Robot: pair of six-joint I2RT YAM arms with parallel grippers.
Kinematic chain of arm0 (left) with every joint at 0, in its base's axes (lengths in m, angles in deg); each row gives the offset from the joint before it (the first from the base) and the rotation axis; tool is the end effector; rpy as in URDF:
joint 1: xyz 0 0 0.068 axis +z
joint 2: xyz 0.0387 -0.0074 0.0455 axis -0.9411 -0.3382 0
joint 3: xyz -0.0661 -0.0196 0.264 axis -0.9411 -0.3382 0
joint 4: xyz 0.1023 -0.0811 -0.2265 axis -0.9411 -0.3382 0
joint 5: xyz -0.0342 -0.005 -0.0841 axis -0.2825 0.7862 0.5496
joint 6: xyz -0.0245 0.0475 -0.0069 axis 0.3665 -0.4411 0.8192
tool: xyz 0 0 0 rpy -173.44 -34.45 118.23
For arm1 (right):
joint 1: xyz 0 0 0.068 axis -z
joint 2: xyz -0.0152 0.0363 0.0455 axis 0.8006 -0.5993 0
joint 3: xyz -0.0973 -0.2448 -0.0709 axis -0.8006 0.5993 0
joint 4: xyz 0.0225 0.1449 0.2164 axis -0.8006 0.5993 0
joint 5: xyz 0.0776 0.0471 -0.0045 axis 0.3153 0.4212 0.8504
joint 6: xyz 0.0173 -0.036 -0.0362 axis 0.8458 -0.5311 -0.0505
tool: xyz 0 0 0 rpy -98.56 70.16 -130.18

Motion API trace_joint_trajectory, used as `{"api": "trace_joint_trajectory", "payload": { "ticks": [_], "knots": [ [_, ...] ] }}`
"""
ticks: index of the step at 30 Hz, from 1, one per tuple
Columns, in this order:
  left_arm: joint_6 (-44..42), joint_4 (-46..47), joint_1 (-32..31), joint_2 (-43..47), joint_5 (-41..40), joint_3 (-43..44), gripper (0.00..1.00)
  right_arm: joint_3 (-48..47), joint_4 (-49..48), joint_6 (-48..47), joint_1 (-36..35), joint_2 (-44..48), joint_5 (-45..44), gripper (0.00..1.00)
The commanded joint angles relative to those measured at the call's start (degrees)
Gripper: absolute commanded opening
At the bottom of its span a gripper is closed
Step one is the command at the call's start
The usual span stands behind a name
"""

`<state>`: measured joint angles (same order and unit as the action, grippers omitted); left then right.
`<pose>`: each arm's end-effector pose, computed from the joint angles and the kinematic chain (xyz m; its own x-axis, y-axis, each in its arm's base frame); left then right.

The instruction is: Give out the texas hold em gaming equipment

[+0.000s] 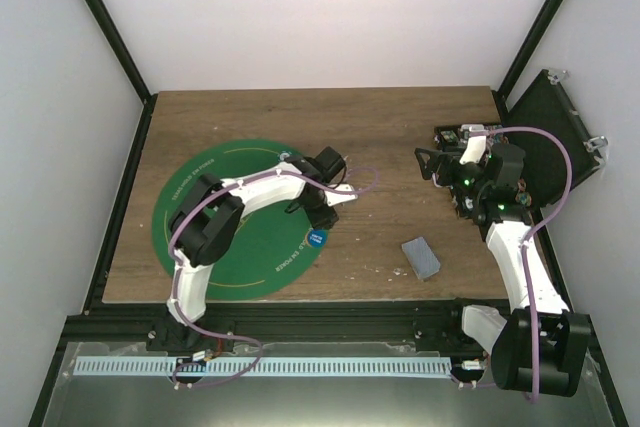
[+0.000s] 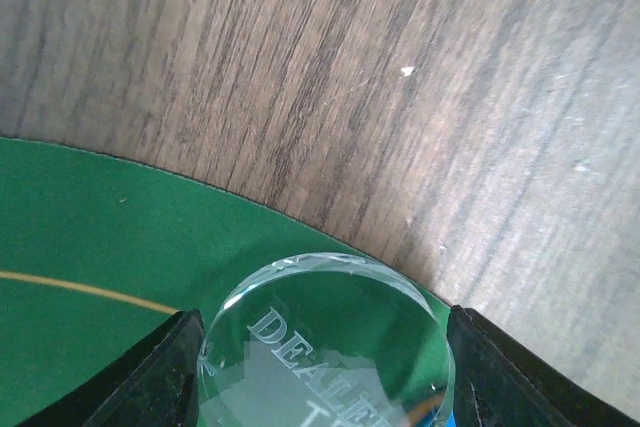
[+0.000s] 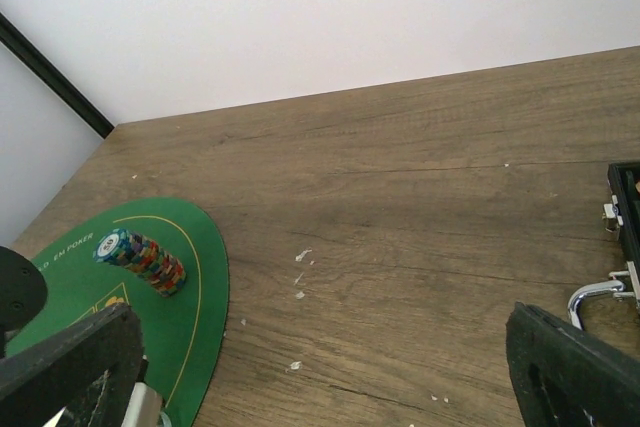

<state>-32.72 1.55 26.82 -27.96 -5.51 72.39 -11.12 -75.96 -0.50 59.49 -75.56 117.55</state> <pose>0.2896 -0.2789 0.1576 -0.3367 0.9106 -0.2397 0.9374 0.3482 0.0060 0.2371 -0.0067 0.2827 -0.4197 0.2144 -0.8820 -0.3400 0.8638 0.3718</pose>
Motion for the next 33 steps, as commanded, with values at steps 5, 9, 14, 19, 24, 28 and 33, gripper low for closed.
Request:
{"api": "trace_joint_trajectory", "payload": {
  "ticks": [5, 9, 14, 19, 24, 28, 33],
  "knots": [
    [-0.9, -5.6, 1.0, 11.4, 7.8, 1.6, 0.0, -0.9, 0.5, 0.5, 0.2, 2.1, -0.5, 1.0],
    [-1.5, -10.4, 3.8, 17.7, 10.3, 1.1, 0.0, -1.4, 1.6, 0.4, 0.3, 2.8, -2.2, 1.0],
    [-2.5, -16.5, 12.7, 27.2, 9.8, -1.5, 0.0, -2.0, 2.2, 0.5, 0.2, 2.2, 1.3, 1.0],
    [-6.5, -17.7, 30.8, 34.7, 7.2, -6.3, 0.0, -3.1, 2.5, 1.0, 0.2, 0.5, 5.8, 1.0],
    [-8.0, -13.3, 47.4, 28.4, 3.0, -7.5, 0.0, -3.8, 2.6, 1.2, 0.2, -0.3, 7.5, 1.0],
    [-6.2, -7.5, 52.7, 18.7, 1.7, -6.5, 0.0, -3.6, 2.1, 1.4, 0.2, -0.2, 8.3, 1.0],
    [-3.2, -2.9, 52.7, 10.2, 2.2, -4.7, 0.0, -3.6, 2.5, 1.6, 0.2, -0.5, 9.3, 1.0]
  ]
}}
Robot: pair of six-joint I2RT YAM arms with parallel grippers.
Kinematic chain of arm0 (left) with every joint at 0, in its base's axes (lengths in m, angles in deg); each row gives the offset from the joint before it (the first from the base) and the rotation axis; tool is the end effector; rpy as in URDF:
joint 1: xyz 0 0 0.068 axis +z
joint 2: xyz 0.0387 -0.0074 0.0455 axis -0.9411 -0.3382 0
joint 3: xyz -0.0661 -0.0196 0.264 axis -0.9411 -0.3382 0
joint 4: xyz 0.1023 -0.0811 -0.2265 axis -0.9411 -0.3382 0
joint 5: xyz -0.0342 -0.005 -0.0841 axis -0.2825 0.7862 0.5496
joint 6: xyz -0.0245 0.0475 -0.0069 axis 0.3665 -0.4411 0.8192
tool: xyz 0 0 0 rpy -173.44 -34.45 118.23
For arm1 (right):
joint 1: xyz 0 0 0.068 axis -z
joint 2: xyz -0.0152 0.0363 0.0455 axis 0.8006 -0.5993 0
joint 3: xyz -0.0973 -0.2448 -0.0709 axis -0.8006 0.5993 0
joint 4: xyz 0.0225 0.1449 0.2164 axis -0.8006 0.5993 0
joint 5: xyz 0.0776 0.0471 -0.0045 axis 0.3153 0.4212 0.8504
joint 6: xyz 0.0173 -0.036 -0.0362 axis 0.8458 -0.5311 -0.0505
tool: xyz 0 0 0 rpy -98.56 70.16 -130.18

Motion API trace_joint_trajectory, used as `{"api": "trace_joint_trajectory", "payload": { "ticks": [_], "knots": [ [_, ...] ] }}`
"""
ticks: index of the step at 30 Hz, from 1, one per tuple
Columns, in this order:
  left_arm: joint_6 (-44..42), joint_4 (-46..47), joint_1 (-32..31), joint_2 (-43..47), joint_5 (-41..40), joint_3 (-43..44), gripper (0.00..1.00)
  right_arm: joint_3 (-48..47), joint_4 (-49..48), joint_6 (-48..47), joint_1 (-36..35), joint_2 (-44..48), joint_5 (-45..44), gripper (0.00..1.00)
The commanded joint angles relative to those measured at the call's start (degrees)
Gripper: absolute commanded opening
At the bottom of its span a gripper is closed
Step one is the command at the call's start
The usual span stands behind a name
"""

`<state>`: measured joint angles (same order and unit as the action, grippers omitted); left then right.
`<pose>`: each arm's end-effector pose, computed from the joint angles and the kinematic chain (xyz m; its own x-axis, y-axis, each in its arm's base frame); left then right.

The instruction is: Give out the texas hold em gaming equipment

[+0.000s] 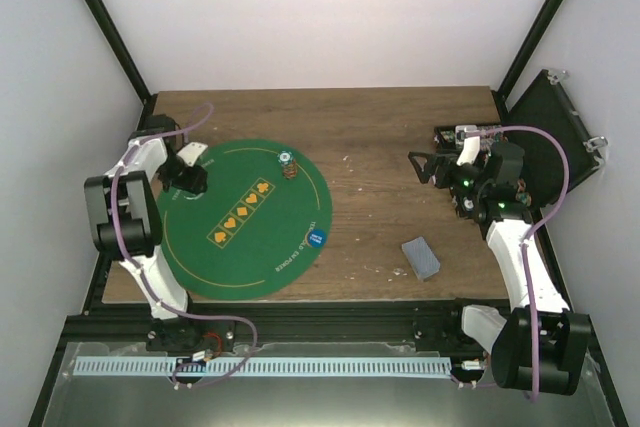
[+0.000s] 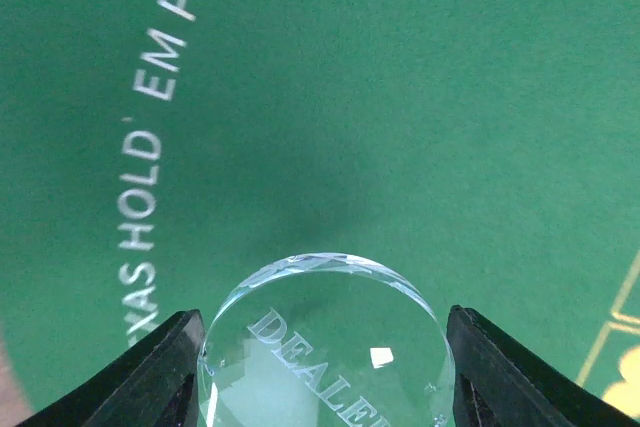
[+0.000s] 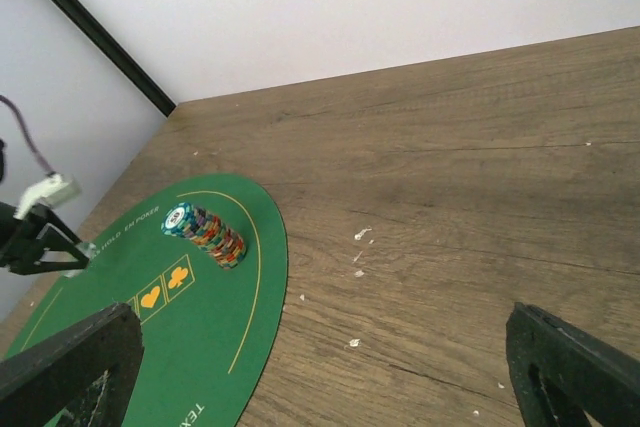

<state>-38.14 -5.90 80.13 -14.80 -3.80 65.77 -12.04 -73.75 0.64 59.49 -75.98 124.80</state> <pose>0.3473 0.0559 0.2063 -0.9009 0.3616 -0.2399 0.3736 0.9276 -0.0046 0.2358 -0.0029 0.2840 -0.4744 0.2202 -0.8523 -0.4192 0.7949 0.4387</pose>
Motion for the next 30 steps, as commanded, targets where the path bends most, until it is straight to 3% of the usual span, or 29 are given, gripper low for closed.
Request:
{"api": "trace_joint_trajectory", "payload": {
  "ticks": [1, 5, 9, 12, 15, 18, 21, 25, 30],
  "knots": [
    [2.8, 5.7, -0.8, -3.9, -0.4, 2.0, 0.0, -2.8, 0.3, 0.5, 0.2, -0.2, 2.3, 1.0],
    [3.2, 7.2, -2.7, -6.3, -2.5, 1.4, 0.0, -2.7, 0.2, 0.8, -0.1, -0.5, 3.1, 1.0],
    [1.8, 10.1, -5.9, -6.4, -5.8, -1.7, 0.14, -3.5, 1.5, -0.1, -2.4, -1.5, 3.0, 1.0],
    [2.2, 10.1, -6.2, -7.0, -6.1, -1.8, 0.34, -5.7, 4.8, -2.2, -7.1, -3.3, 1.5, 1.0],
    [2.9, 9.9, -5.9, -5.9, -5.8, -1.8, 0.65, -8.4, 10.0, -5.2, -14.1, -5.1, -3.2, 1.0],
    [3.3, 8.2, -5.2, -3.3, -3.1, -1.4, 0.83, -9.4, 13.5, -6.5, -23.2, -7.3, -9.6, 0.99],
    [3.7, 5.6, -4.1, -0.4, 1.3, -0.1, 0.91, -10.4, 16.0, -6.3, -33.0, -11.4, -17.0, 0.94],
    [3.8, 2.6, -3.2, 2.9, 4.5, 0.6, 0.93, -13.2, 17.7, -4.9, -44.3, -19.6, -24.1, 0.86],
    [3.5, -0.1, -2.3, 8.4, 8.3, -2.3, 0.93, -19.7, 22.7, -4.8, -52.1, -32.5, -30.6, 0.89]
  ]
}}
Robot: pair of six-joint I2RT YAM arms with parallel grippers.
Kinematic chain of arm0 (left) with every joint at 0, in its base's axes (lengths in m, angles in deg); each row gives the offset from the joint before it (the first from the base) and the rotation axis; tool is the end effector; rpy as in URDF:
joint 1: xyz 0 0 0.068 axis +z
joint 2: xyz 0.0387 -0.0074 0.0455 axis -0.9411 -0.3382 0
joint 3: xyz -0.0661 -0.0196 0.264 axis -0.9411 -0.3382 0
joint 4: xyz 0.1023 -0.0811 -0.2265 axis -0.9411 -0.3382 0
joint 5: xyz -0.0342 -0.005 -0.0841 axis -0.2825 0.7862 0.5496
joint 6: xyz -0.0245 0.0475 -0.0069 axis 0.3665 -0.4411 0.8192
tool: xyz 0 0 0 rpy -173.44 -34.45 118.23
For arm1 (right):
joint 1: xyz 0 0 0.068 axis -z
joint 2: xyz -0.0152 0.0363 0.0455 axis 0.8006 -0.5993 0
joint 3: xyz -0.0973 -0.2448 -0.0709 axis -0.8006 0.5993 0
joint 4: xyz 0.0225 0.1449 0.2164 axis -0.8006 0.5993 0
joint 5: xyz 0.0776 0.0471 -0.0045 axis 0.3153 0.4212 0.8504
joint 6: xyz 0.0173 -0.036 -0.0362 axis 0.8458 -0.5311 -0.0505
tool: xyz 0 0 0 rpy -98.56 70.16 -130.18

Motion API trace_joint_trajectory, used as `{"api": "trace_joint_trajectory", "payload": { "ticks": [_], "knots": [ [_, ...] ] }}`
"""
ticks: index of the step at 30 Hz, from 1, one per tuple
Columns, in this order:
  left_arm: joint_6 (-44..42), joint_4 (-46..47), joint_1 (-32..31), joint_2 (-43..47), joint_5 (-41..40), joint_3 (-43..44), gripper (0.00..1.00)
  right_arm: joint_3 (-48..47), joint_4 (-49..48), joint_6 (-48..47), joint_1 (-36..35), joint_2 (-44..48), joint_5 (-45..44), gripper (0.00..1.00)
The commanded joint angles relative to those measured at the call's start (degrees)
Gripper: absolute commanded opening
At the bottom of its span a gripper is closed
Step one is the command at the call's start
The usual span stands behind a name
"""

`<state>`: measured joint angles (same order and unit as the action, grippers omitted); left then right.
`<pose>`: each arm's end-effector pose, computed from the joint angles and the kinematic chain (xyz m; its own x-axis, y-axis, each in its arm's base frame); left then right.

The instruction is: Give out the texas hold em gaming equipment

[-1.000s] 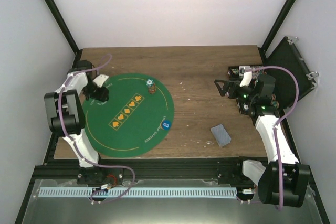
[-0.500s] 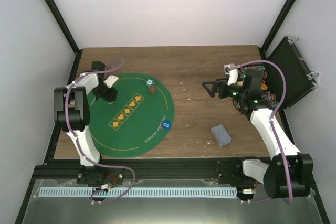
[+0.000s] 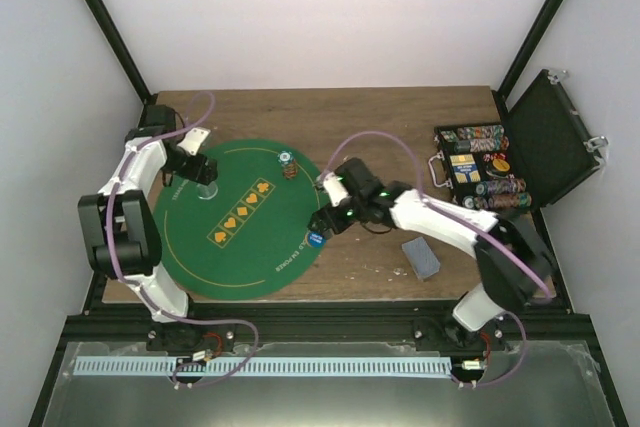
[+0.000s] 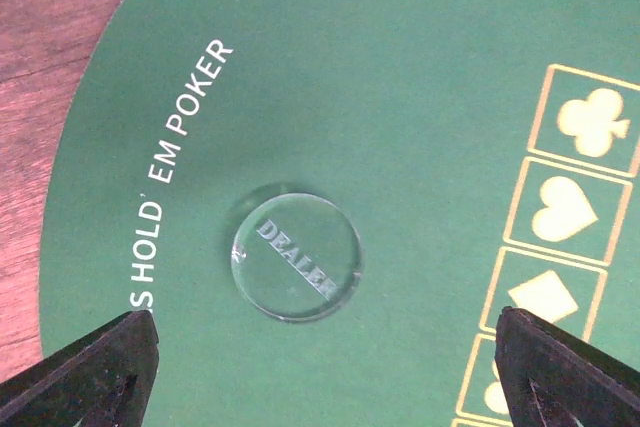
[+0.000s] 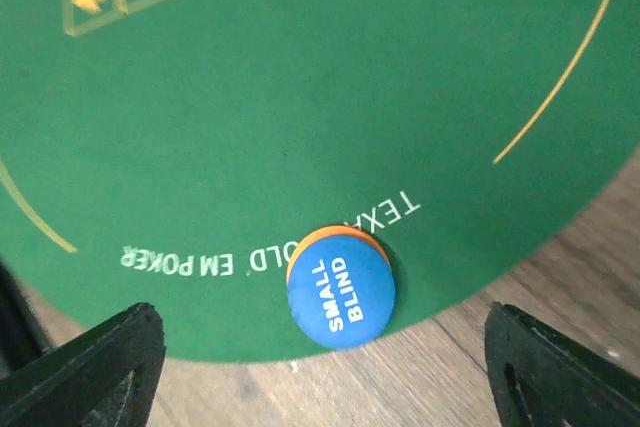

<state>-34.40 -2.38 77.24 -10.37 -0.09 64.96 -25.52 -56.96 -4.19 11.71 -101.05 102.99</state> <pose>0.3461 0.0356 0.2300 -0.8610 0.3473 -0.3716 0.3797 0.9250 -0.0150 0.2246 0.2136 0.2224 -0.6771 -0.4267 -0.5996 -0.6944 0.6401 0.3287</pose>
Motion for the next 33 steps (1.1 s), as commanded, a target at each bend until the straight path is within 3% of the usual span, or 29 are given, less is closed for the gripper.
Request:
{"api": "trace_joint_trajectory", "payload": {
  "ticks": [1, 5, 12, 21, 33],
  "knots": [
    [-0.4, -4.0, 0.5, 5.0, 5.0, -2.2, 0.93, -7.4, 7.2, -0.3, -5.3, -9.8, -9.5, 0.91],
    [-1.2, -4.4, 0.6, 9.2, 5.7, -5.9, 0.93, -10.0, 9.1, -0.8, -6.9, -15.7, -10.5, 0.93],
    [-1.5, -3.4, 0.6, 11.7, 6.4, -9.2, 0.93, -11.2, 8.8, -0.6, -7.8, -18.5, -11.3, 0.75],
    [-1.4, -3.0, 0.6, 11.1, 7.2, -9.0, 0.93, -12.2, 9.4, -0.7, -10.8, -21.4, -16.5, 0.68],
    [-1.8, -3.1, 0.6, 11.8, 7.7, -9.5, 0.93, -12.6, 11.0, -0.5, -11.1, -20.7, -19.8, 0.37]
  ]
}}
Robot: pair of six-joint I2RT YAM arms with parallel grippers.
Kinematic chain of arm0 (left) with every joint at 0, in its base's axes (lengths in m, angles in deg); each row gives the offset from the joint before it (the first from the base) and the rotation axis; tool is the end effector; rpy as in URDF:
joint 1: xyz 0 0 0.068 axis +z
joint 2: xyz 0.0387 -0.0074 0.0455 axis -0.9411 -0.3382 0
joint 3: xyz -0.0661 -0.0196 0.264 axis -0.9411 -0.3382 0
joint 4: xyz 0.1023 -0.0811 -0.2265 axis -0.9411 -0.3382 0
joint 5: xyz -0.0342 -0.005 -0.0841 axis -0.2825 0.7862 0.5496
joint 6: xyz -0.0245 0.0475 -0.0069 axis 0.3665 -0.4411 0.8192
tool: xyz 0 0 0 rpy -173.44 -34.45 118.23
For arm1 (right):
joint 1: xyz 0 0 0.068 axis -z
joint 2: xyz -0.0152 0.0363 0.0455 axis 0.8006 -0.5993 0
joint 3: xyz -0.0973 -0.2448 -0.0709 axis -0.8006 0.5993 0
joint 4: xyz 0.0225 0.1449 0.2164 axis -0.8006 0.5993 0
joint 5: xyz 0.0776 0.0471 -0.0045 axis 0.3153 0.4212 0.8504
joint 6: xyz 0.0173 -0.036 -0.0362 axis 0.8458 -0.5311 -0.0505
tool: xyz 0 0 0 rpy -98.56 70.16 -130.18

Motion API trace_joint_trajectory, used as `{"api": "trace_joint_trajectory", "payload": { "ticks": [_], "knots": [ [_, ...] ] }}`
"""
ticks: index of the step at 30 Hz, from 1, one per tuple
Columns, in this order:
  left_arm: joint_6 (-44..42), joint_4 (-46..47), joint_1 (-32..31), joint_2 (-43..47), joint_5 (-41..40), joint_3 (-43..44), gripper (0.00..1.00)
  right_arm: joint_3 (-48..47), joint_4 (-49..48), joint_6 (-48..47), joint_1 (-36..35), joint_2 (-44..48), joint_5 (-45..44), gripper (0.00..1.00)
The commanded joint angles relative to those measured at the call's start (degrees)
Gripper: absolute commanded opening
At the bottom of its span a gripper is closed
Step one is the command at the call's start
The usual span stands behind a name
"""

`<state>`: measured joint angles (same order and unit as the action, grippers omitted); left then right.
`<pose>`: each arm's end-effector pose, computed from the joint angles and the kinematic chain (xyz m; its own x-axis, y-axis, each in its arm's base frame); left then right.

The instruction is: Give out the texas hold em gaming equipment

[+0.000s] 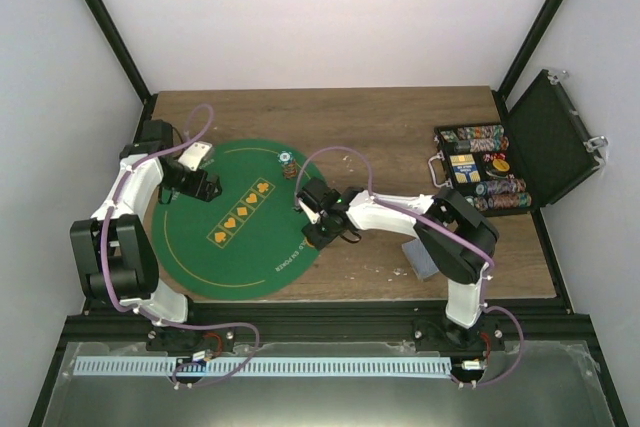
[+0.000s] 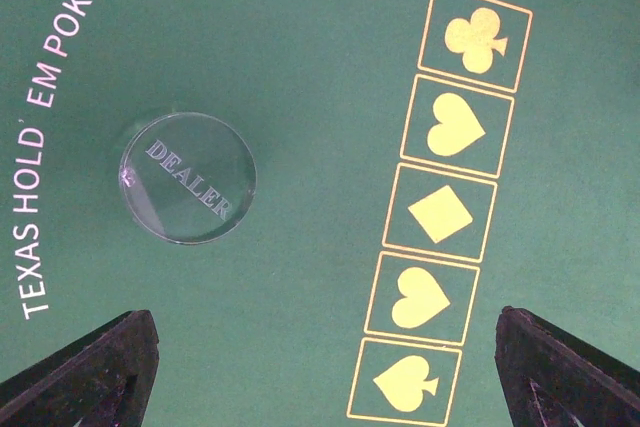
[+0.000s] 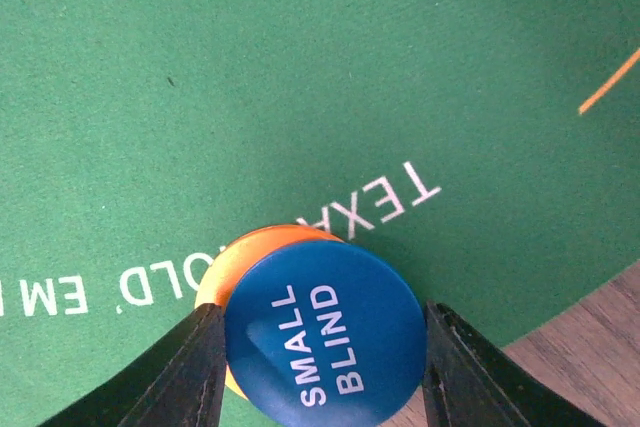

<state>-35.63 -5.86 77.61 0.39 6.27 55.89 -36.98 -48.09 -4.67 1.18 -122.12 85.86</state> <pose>0.2950 0.0274 0.2408 -0.8495 0.3491 -0.3957 0.4223 0.8994 -0.1132 0.2218 0.2852 0.1537 -0.6703 -0.6511 -0.3560 -0.7136 0.6973 0.0683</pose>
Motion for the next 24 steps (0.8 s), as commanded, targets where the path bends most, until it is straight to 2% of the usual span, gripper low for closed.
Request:
{"api": "trace_joint_trajectory", "payload": {
  "ticks": [1, 8, 13, 15, 19, 24],
  "knots": [
    [-0.6, 0.4, 0.2, 1.1, 1.4, -0.5, 0.93, -1.2, 2.2, -0.1, -0.5, 0.7, -2.9, 0.35],
    [-0.7, 0.2, 0.3, 1.3, 2.0, -0.3, 0.93, -3.1, -0.5, -1.7, 0.0, 2.1, -6.5, 0.32],
    [-0.7, -0.1, 0.5, 2.0, 2.5, -0.3, 0.93, -8.5, -4.2, -2.9, 2.7, -2.6, -4.7, 0.3],
    [-1.0, -0.3, 0.7, 2.5, 2.8, -0.6, 0.93, -11.0, -4.9, -2.6, 4.2, -5.2, -4.9, 0.33],
    [-1.7, -0.8, 1.1, 3.5, 2.8, -1.1, 0.93, -15.1, -4.3, -2.4, 5.6, -9.4, -4.9, 0.33],
    [-2.3, -1.5, 1.2, 4.4, 3.4, -1.1, 0.93, -14.6, -4.1, -2.3, 5.6, -10.3, -3.2, 0.32]
  ]
}}
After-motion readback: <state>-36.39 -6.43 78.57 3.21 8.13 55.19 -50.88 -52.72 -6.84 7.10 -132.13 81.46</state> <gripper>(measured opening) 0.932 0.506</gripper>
